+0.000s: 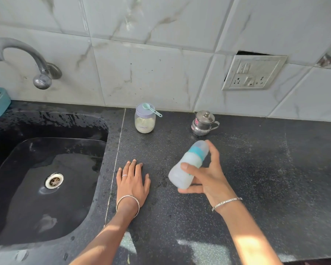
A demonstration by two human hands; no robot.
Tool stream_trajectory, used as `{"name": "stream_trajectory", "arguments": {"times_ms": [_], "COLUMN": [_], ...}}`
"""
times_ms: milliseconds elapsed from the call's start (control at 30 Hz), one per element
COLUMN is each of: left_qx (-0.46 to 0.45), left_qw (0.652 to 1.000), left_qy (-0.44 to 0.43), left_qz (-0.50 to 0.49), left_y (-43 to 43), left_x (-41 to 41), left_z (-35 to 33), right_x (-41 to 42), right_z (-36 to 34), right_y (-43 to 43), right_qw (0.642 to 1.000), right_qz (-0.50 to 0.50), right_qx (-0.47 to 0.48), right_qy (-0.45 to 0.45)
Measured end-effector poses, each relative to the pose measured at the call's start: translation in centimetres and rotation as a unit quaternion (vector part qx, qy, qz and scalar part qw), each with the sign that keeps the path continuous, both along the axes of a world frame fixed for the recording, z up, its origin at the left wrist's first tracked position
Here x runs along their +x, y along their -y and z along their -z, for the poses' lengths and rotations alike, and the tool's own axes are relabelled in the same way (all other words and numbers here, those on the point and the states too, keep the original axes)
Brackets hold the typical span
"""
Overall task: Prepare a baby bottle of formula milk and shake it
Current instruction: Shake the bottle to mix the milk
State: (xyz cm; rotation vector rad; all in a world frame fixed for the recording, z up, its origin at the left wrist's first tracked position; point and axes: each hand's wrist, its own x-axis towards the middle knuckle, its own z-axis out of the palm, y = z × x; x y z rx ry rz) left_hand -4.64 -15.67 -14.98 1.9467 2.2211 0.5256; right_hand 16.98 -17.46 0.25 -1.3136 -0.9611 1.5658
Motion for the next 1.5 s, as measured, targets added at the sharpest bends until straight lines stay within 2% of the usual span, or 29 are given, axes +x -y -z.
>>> {"name": "stream_trajectory", "arguments": {"times_ms": [67,167,233,367,533,700,867,1000,1167,1333,1500], "left_qx": [0.000,-0.004,-0.004,-0.003,-0.009,-0.003,-0.005,0.001,0.003,0.020,0.027], "left_qw": [1.000,1.000,1.000,1.000,1.000,1.000,1.000,1.000,1.000,1.000,1.000], "left_qy": [0.000,-0.002,0.001,0.011,0.013,0.011,0.010,0.012,0.007,0.017,0.009], "left_qz": [0.000,0.000,0.000,-0.002,0.000,0.000,-0.001,0.000,-0.001,-0.002,0.000], "left_y": [0.0,0.1,0.1,0.1,0.2,0.1,0.1,0.0,0.0,0.1,0.1], "left_x": [0.0,0.0,0.0,0.1,0.0,0.1,0.1,0.1,0.0,0.0,0.0], "left_z": [-0.1,-0.2,-0.2,-0.2,-0.4,-0.4,-0.3,-0.2,-0.1,0.1,0.3], "right_x": [0.0,0.0,0.0,0.0,0.2,0.1,-0.2,-0.3,0.0,0.5,0.8], "right_z": [0.0,0.4,0.6,0.3,0.1,0.3,0.6,0.4,0.8,0.9,1.0], "right_y": [0.3,0.1,0.0,0.4,-0.4,0.1,-0.1,0.4,0.0,0.5,0.1], "right_qw": [1.000,0.998,0.996,1.000,0.995,1.000,0.997,0.999,0.994,1.000,0.994], "right_qz": [-0.030,0.058,0.078,-0.029,0.085,-0.015,0.062,-0.027,0.097,0.019,0.099], "right_qx": [-0.002,0.024,0.035,0.009,0.041,0.015,0.041,0.025,0.031,0.004,0.037], "right_qy": [0.000,-0.028,-0.029,0.007,-0.040,0.009,-0.022,0.006,-0.047,-0.013,-0.035]}}
